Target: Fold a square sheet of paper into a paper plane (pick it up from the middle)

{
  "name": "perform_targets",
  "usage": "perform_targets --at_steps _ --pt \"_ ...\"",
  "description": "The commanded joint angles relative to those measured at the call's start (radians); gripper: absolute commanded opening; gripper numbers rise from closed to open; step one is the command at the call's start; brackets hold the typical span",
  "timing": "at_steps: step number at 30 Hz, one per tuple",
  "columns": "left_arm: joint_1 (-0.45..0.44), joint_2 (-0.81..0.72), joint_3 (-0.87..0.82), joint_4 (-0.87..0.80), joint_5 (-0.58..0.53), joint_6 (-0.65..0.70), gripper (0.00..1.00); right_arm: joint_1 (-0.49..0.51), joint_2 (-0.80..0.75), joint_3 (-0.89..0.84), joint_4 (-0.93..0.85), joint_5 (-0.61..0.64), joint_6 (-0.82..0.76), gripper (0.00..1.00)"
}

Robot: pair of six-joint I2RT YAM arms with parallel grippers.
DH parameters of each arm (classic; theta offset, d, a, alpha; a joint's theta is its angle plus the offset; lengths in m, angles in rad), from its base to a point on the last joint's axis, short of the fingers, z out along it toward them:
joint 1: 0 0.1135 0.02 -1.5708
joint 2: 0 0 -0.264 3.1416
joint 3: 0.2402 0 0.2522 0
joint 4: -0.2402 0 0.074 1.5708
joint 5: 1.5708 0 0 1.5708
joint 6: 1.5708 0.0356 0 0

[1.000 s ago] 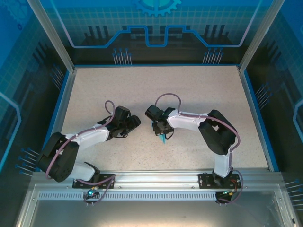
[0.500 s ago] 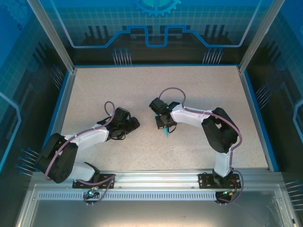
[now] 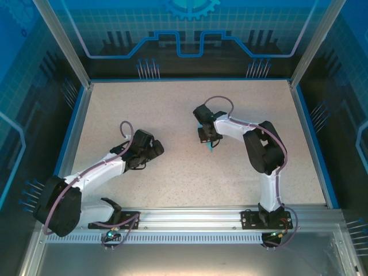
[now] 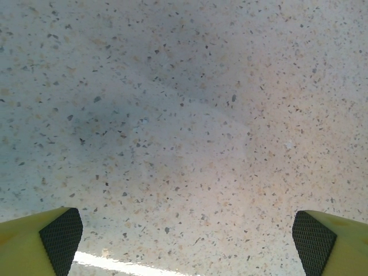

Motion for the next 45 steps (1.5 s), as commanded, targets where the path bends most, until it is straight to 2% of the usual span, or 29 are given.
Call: perform_targets --at_steps 1,5,9,12,17,21,22,25,30,34,37,40,45 --pt "0.012 -0.013 0.026 -0.047 -0.027 0.020 0.98 -0.007 0.023 0.041 -0.030 0.001 -0.009 0.11" --pt "0.014 -0.022 0.045 -0.073 -0.047 0.034 0.98 -0.006 -0.020 0.054 -0.046 -0.008 -0.006 0.19" --pt "0.032 -0.045 0.080 -0.113 -0.077 0.065 0.99 -0.006 -0.141 0.050 -0.059 -0.013 -0.009 0.30" --pt "0.051 -0.075 0.111 -0.144 -0.106 0.099 0.99 -0.009 -0.267 0.015 -0.047 -0.001 -0.016 0.47" --pt "0.103 -0.135 0.163 -0.181 -0.158 0.185 0.99 -0.038 -0.497 -0.099 0.001 0.092 -0.027 0.70" --pt "0.144 -0.187 0.177 -0.145 -0.231 0.315 0.98 -0.092 -0.678 -0.248 0.115 0.222 -0.085 0.96" --pt "0.158 -0.200 0.167 -0.113 -0.237 0.363 0.99 -0.121 -0.725 -0.288 0.155 0.231 -0.102 0.99" --pt "0.206 -0.246 0.109 0.009 -0.242 0.490 0.98 -0.213 -0.834 -0.414 0.259 0.254 -0.108 0.99" --pt "0.327 -0.275 -0.004 0.172 -0.253 0.560 0.99 -0.305 -0.950 -0.600 0.415 0.348 -0.128 0.99" --pt "0.374 -0.264 -0.128 0.381 -0.257 0.658 0.98 -0.371 -0.957 -0.712 0.478 0.358 -0.149 0.99" --pt "0.403 -0.227 -0.176 0.482 -0.225 0.730 0.99 -0.389 -0.947 -0.839 0.652 0.377 -0.253 0.99" --pt "0.429 -0.174 -0.232 0.620 -0.137 0.777 0.98 -0.403 -0.926 -0.937 0.819 0.317 -0.341 0.99" --pt "0.453 -0.094 -0.325 0.881 0.005 0.826 0.98 -0.413 -0.870 -0.982 0.981 0.172 -0.432 1.00"
